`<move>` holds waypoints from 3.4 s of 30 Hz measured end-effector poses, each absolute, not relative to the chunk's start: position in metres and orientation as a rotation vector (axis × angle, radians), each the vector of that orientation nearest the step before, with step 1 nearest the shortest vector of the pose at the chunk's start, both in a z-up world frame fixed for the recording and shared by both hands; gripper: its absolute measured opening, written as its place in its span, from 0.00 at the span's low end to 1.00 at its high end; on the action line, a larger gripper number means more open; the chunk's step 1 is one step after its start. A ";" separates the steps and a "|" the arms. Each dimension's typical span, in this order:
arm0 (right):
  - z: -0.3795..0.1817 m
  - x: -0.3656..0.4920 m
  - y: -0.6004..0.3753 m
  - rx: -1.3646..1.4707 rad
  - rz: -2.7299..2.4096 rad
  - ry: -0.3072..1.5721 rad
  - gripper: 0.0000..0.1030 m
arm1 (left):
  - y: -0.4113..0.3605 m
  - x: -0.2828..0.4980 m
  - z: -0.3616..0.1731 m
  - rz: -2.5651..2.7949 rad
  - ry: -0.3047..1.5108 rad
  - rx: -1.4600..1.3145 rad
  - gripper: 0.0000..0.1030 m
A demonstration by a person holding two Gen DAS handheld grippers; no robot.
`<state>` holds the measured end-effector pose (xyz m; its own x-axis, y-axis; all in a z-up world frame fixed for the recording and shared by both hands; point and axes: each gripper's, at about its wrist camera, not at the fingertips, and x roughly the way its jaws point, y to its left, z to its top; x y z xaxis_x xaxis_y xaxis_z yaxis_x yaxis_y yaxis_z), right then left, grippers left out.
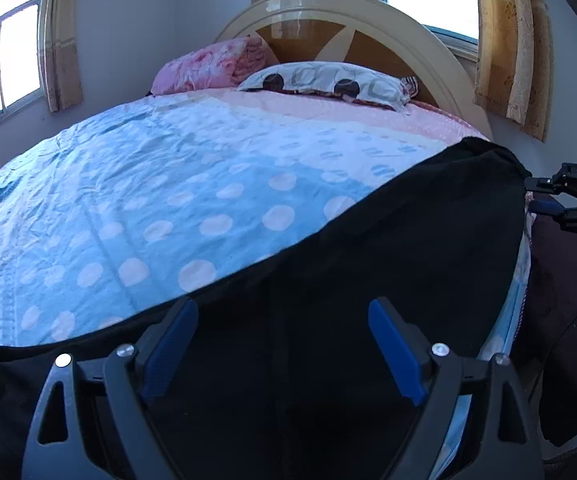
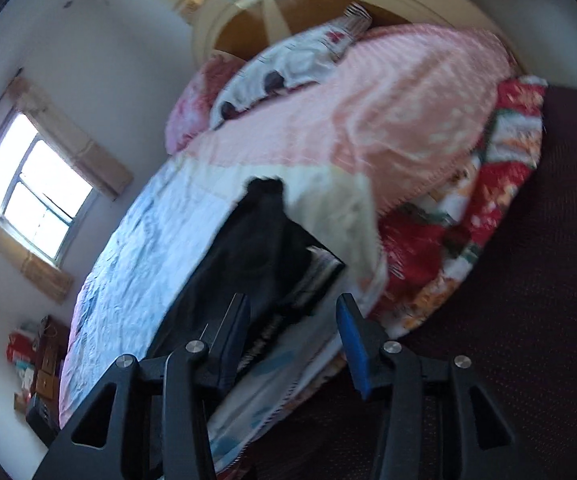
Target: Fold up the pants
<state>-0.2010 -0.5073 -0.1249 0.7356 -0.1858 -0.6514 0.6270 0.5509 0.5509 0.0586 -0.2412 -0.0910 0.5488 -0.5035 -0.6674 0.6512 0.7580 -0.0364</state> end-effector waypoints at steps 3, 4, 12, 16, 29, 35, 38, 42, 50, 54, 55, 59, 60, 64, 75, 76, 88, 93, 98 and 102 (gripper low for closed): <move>-0.132 -0.194 -0.509 0.874 -0.521 0.581 0.46 | -0.244 0.060 -0.102 -0.679 0.742 0.244 0.88; -0.134 -0.194 -0.512 0.891 -0.510 0.570 0.46 | -0.244 0.060 -0.105 -0.679 0.753 0.246 0.88; -0.135 -0.187 -0.508 0.908 -0.465 0.510 0.45 | -0.245 0.061 -0.117 -0.669 0.782 0.257 0.88; -0.149 -0.191 -0.521 0.984 -0.481 0.497 0.41 | -0.246 0.060 -0.120 -0.669 0.784 0.268 0.88; -0.092 -0.179 -0.474 0.664 -0.447 0.450 0.13 | -0.250 0.061 -0.123 -0.667 0.775 0.270 0.89; -0.101 -0.190 -0.487 0.747 -0.473 0.471 0.13 | -0.246 0.060 -0.122 -0.678 0.774 0.263 0.89; -0.090 -0.191 -0.479 0.705 -0.427 0.444 0.13 | -0.246 0.060 -0.122 -0.676 0.774 0.265 0.89; -0.081 -0.177 -0.471 0.649 -0.397 0.446 0.12 | -0.240 0.063 -0.119 -0.687 0.792 0.208 0.89; -0.050 -0.128 -0.380 0.454 -0.132 0.466 0.11 | -0.180 0.064 -0.090 -0.648 0.773 0.009 0.89; -0.048 -0.093 -0.316 0.374 0.027 0.505 0.11 | -0.133 0.060 -0.077 -0.598 0.748 -0.069 0.89; -0.052 -0.082 -0.300 0.364 0.069 0.525 0.11 | -0.121 0.060 -0.076 -0.586 0.748 -0.086 0.89; -0.081 -0.048 -0.237 0.321 0.202 0.612 0.11 | -0.071 0.058 -0.083 -0.516 0.768 -0.172 0.89; -0.097 -0.038 -0.216 0.314 0.247 0.657 0.11 | -0.062 0.058 -0.086 -0.509 0.775 -0.195 0.89; -0.151 -0.017 -0.164 0.206 0.316 0.819 0.11 | -0.039 0.058 -0.104 -0.502 0.826 -0.286 0.89; -0.147 -0.041 -0.180 0.108 0.357 0.891 0.47 | -0.088 0.063 -0.110 -0.645 0.867 -0.253 0.89; -0.143 -0.044 -0.185 0.111 0.340 0.876 0.47 | -0.096 0.066 -0.111 -0.649 0.880 -0.237 0.89; -0.134 -0.080 -0.264 0.389 0.190 0.714 0.47 | -0.137 0.084 -0.120 -0.614 0.941 -0.137 0.10; -0.129 -0.085 -0.272 0.397 0.161 0.671 0.47 | -0.109 0.063 -0.097 -0.580 0.852 -0.177 0.09; -0.135 -0.081 -0.274 0.407 0.166 0.683 0.47 | -0.069 0.051 -0.105 -0.511 0.892 -0.218 0.09; -0.153 -0.068 -0.265 0.393 0.170 0.759 0.47 | -0.057 0.050 -0.122 -0.471 0.922 -0.235 0.09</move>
<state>-0.0677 -0.2652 -0.1528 0.7159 0.2888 -0.6356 -0.0091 0.9142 0.4052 0.0496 -0.0570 -0.1218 0.5128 -0.4859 -0.7078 0.2891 0.8740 -0.3906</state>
